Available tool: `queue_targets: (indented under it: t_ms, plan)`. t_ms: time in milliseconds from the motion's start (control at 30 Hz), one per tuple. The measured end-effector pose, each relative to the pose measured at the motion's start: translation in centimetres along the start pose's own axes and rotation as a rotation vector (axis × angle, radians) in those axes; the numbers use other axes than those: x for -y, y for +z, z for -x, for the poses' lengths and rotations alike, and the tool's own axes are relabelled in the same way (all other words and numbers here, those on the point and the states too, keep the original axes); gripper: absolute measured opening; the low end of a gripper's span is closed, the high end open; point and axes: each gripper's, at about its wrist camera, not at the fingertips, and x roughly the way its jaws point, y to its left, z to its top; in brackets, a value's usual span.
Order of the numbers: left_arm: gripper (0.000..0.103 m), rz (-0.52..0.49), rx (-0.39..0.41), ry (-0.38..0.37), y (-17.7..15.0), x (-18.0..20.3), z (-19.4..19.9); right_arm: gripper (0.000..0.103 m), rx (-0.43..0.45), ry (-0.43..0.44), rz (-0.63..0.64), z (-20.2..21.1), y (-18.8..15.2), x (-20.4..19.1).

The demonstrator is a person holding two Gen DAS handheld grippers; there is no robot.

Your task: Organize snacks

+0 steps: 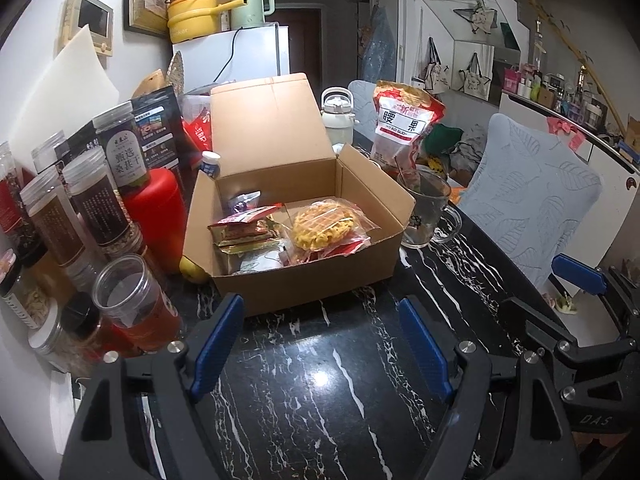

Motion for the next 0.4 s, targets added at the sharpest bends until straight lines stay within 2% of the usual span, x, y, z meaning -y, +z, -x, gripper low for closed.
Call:
queue_targets:
  t_ms: [400]
  plan:
    - [0.080, -0.003, 0.001, 0.012, 0.05, 0.25, -0.26, 0.098, -0.013, -0.006, -0.014, -0.48, -0.19, 0.56]
